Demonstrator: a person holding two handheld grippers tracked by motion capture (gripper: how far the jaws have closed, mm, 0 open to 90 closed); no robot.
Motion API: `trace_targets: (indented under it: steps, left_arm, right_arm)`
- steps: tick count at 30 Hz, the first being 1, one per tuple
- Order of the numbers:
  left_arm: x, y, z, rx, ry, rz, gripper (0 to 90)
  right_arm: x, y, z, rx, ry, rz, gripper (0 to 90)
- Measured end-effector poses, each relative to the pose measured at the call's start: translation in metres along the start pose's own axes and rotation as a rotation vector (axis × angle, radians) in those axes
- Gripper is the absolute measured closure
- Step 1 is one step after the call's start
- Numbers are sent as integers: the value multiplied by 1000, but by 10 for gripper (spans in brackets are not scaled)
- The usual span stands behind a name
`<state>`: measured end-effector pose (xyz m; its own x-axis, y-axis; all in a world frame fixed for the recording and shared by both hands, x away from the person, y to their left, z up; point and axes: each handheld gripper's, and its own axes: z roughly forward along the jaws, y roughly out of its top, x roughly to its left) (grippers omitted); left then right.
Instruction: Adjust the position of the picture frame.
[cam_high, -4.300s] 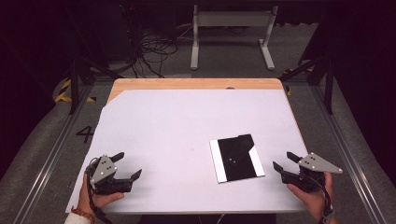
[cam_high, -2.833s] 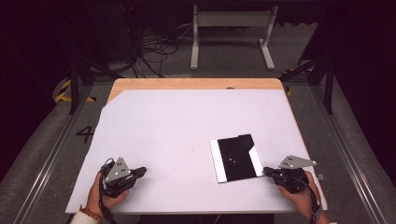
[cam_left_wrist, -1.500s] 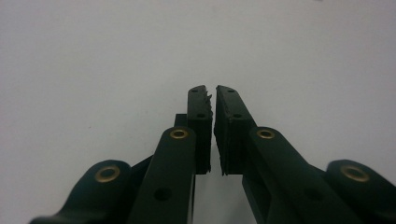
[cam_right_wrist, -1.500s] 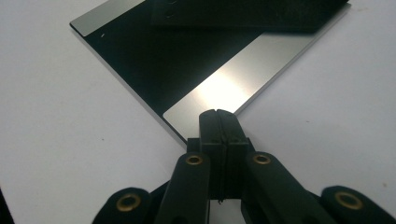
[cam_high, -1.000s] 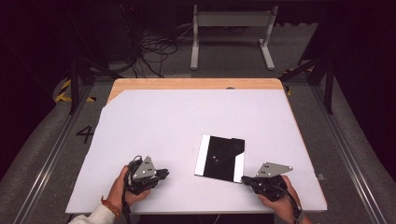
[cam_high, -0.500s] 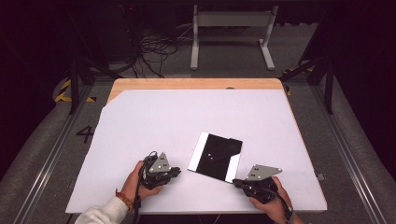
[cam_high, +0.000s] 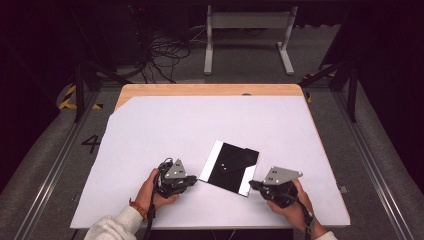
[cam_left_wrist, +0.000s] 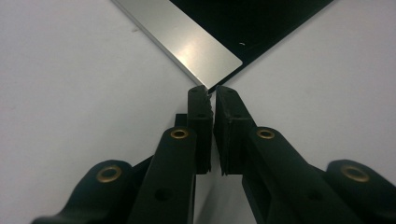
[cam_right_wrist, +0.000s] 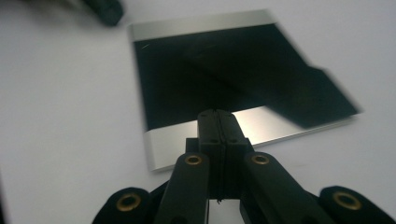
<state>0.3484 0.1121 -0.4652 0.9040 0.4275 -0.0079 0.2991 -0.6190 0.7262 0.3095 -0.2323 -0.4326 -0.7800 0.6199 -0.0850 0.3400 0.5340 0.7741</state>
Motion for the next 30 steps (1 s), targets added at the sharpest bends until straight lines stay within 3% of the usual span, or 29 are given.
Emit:
trace_targets:
  steps: [3, 6, 8, 13, 14, 16, 23, 28, 30]
  left_arm:
    - [-2, 1, 1, 0, -4, 5, 851]
    - [-2, 3, 4, -4, 4, 9, 853]
    - [-2, 5, 6, -3, 17, 18, 855]
    - [-3, 7, 8, 0, 35, 28, 853]
    - [-3, 7, 8, 1, 38, 26, 852]
    - [-3, 7, 8, -1, 42, 31, 851]
    - [0, 10, 9, 13, 54, 50, 821]
    - [1, 9, 9, 9, 51, 50, 815]
    - [2, 9, 9, 10, 53, 51, 813]
  right_arm:
    - [-30, 5, 1, -22, -91, 41, 900]
    - [-53, 4, 8, -24, -136, 91, 900]
    - [-69, 3, 15, -25, -149, 148, 900]
    - [-90, 1, 38, 7, -190, 205, 900]
    - [-91, 1, 43, 8, -185, 217, 900]
    - [-91, 3, 50, 37, -196, 194, 900]
    - [-93, 5, 56, 50, -215, 191, 900]
    - [-95, 3, 55, 49, -188, 208, 900]
    - [-94, 4, 55, 61, -188, 193, 900]
